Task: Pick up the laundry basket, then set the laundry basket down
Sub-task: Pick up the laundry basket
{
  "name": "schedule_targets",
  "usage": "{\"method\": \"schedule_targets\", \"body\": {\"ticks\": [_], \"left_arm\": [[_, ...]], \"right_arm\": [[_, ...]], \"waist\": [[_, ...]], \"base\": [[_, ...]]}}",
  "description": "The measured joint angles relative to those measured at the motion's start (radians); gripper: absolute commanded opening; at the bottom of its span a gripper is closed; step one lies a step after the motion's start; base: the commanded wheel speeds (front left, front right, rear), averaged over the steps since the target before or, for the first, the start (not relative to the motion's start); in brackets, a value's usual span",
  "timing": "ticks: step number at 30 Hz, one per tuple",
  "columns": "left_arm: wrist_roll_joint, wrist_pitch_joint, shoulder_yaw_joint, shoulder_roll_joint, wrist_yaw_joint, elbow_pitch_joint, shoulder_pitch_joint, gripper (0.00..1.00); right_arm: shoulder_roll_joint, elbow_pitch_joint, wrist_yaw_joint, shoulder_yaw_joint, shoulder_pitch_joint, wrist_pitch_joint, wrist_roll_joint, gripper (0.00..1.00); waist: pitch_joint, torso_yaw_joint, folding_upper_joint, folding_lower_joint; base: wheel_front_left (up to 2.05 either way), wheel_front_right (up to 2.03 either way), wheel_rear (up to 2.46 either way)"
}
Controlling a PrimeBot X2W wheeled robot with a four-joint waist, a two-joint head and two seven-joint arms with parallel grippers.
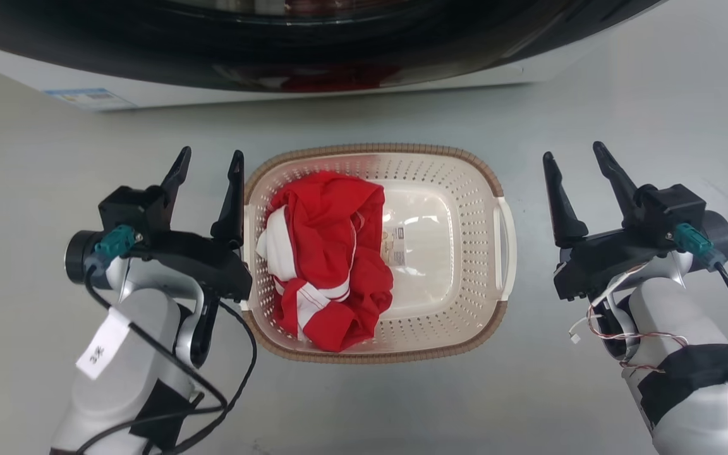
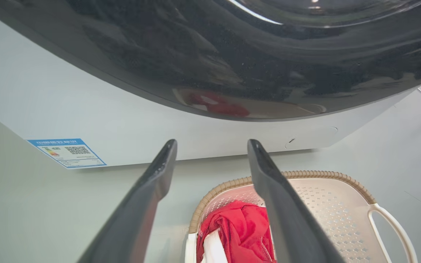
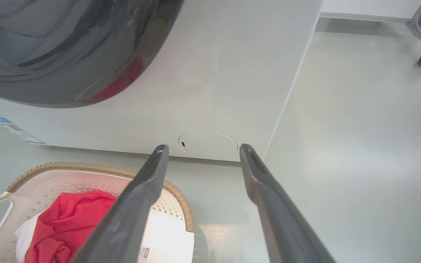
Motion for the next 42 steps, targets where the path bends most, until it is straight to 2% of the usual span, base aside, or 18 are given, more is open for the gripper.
{"method": "schedule_targets", "body": {"ticks": [8,16,37,38,39,40,41,42], "left_arm": [[-0.008,0.046,-0.016,-0.014,-0.044,0.114,-0.055,1.00],[-0.043,0.082,-0.032,-0.018,-0.070,0.229,-0.068,1.00],[-0.075,0.117,-0.027,-0.034,-0.097,0.426,-0.146,1.00],[-0.075,0.117,-0.028,-0.034,-0.097,0.431,-0.150,0.47],[-0.075,0.117,-0.029,-0.034,-0.098,0.437,-0.154,0.00],[-0.075,0.117,-0.031,-0.035,-0.102,0.442,-0.159,0.00],[-0.075,0.116,-0.031,-0.036,-0.104,0.446,-0.164,0.00],[-0.075,0.116,-0.031,-0.036,-0.104,0.446,-0.164,0.00]], "right_arm": [[0.021,0.097,0.013,0.038,-0.042,-0.001,-0.017,1.00],[0.058,0.185,0.022,0.072,-0.058,-0.001,-0.032,1.00],[0.094,0.311,0.030,0.103,-0.080,-0.001,-0.022,1.00],[0.094,0.314,0.030,0.103,-0.086,-0.001,-0.021,1.00],[0.095,0.317,0.030,0.103,-0.091,-0.001,-0.019,0.99],[0.095,0.323,0.030,0.104,-0.095,-0.001,-0.016,0.04],[0.095,0.327,0.030,0.104,-0.098,-0.001,-0.013,0.00],[0.095,0.327,0.030,0.104,-0.098,-0.001,-0.013,0.00]], "waist": [[0.061,0.002,-0.0001,0.0000],[0.110,-0.005,-0.0001,-0.0001],[0.226,-0.027,-0.0002,-0.0002],[0.230,-0.027,-0.0002,-0.0001],[0.233,-0.027,-0.0002,-0.0001],[0.237,-0.027,-0.0002,-0.0001],[0.239,-0.027,-0.0002,-0.0002],[0.239,-0.027,-0.0002,-0.0002]], "base": [[0.00,0.00,0.00],[0.00,0.00,0.00],[0.00,0.00,0.00],[0.00,0.00,0.00],[0.00,0.00,0.00],[0.00,0.00,0.00],[0.00,0.00,0.00],[0.00,0.00,0.00]]}}
